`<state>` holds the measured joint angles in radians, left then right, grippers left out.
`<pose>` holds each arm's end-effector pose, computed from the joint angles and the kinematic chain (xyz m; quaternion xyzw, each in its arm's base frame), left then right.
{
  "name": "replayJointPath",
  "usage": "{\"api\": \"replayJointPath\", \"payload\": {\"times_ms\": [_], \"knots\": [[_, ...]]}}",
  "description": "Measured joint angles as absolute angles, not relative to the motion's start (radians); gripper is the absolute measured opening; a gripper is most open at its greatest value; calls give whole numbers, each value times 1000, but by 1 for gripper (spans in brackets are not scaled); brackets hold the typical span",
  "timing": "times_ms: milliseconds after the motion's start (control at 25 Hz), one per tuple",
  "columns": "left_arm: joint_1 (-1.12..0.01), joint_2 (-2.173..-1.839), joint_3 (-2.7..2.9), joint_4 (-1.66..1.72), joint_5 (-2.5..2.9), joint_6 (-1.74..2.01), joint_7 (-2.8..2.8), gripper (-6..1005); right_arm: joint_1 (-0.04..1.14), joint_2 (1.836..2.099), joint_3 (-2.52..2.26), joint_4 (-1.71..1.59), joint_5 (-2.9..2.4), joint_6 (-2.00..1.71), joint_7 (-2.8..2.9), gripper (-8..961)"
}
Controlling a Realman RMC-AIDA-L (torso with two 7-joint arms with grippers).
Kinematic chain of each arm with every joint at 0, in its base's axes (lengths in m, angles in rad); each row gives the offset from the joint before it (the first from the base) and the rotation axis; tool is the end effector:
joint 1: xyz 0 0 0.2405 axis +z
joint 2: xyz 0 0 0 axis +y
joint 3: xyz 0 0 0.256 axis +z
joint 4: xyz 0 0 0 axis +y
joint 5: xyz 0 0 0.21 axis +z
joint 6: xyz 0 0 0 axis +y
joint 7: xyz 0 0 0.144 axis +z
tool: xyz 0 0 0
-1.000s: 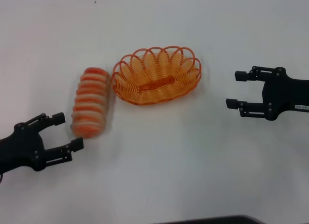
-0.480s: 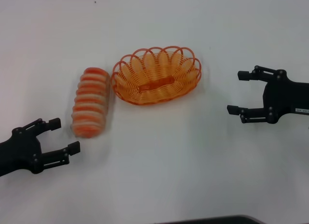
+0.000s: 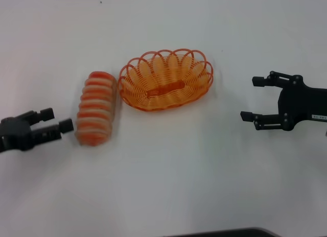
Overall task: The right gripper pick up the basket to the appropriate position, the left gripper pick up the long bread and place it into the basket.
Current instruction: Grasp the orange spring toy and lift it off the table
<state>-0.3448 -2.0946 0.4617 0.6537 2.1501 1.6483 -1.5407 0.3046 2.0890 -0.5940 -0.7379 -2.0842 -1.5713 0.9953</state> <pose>-0.3305 0.2607 0.0086 -0.8665 -0.4049 -0.2582 0.1362 0.3358 0.2667 0.0162 -0.9528 0.1287 0.1635 0.2210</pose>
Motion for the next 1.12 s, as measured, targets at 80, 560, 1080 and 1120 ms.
{"api": "replayJointPath", "payload": {"times_ms": [80, 560, 1080, 1120], "knots": [[-361, -2094, 479, 715, 2151, 1675, -1716, 934, 309, 2088, -594, -738, -2084, -1567, 1011, 928], [-457, -2081, 573, 908, 2184, 1716, -2197, 935, 316, 2088, -599, -743, -2085, -1534, 1022, 927], [-465, -2165, 1041, 1225, 2440, 1475, -2578, 935, 313, 2087, -593, -751, -2084, -1542, 1025, 927], [-467, -2165, 1069, 1228, 2458, 1462, -2598, 935, 312, 2086, -593, -751, -2084, -1542, 1025, 927]]}}
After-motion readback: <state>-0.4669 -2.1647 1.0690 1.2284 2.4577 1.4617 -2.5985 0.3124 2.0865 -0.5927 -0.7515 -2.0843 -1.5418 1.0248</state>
